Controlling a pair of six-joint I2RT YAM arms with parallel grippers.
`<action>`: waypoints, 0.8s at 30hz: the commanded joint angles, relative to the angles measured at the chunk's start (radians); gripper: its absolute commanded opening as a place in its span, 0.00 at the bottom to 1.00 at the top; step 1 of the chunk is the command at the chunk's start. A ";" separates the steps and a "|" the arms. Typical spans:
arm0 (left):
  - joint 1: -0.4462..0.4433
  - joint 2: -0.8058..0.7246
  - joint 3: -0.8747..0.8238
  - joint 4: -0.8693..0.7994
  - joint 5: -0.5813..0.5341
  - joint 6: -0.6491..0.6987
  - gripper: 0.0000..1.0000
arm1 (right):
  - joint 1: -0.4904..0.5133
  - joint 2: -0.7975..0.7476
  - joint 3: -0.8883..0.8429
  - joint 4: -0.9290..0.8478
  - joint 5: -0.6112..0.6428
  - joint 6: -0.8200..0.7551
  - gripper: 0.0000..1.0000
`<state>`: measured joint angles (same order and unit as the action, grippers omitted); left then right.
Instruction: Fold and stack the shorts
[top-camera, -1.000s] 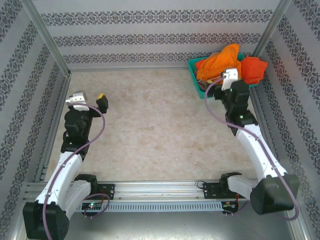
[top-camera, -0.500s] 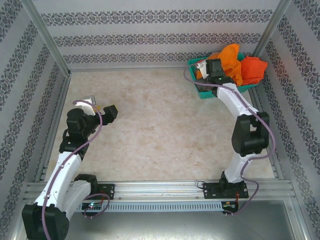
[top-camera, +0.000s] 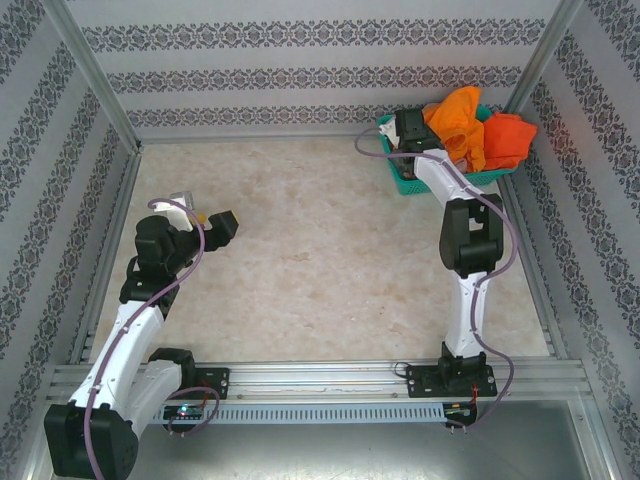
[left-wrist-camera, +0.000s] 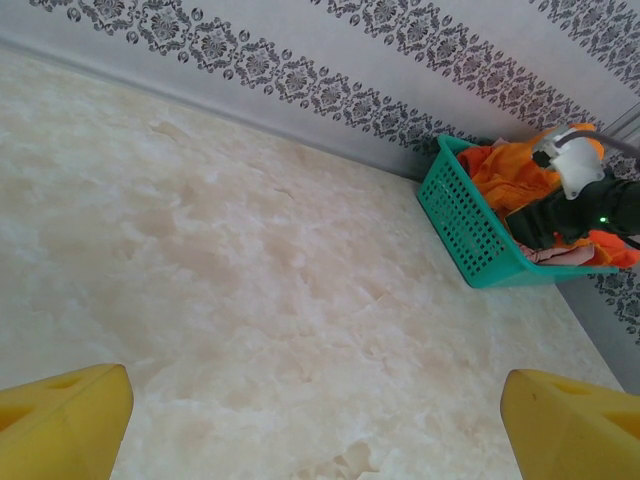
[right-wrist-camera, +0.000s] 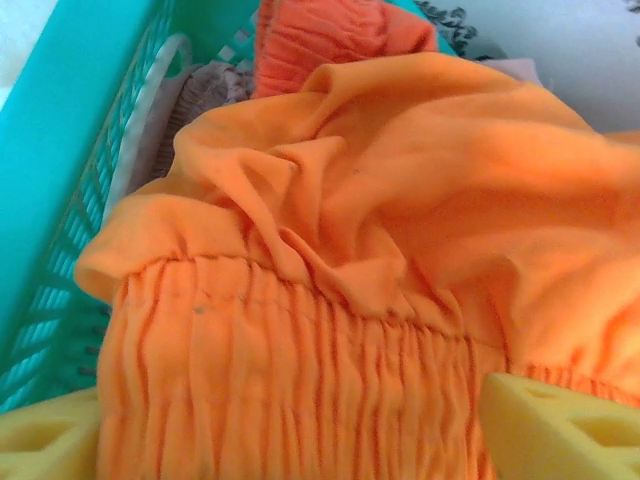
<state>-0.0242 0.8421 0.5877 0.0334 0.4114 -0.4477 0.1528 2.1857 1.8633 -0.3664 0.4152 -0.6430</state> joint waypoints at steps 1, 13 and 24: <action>-0.002 0.006 0.008 0.017 0.016 -0.017 0.95 | -0.007 0.035 0.053 -0.010 0.025 -0.024 0.68; -0.002 -0.001 0.011 0.037 0.018 -0.037 0.94 | 0.010 -0.124 0.096 -0.004 -0.006 0.142 0.00; -0.002 -0.001 0.037 0.072 0.030 -0.053 0.95 | 0.107 -0.452 0.181 -0.057 -0.109 0.309 0.00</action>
<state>-0.0242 0.8516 0.5884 0.0456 0.4187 -0.4808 0.2249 1.8191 1.9835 -0.4248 0.3702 -0.4191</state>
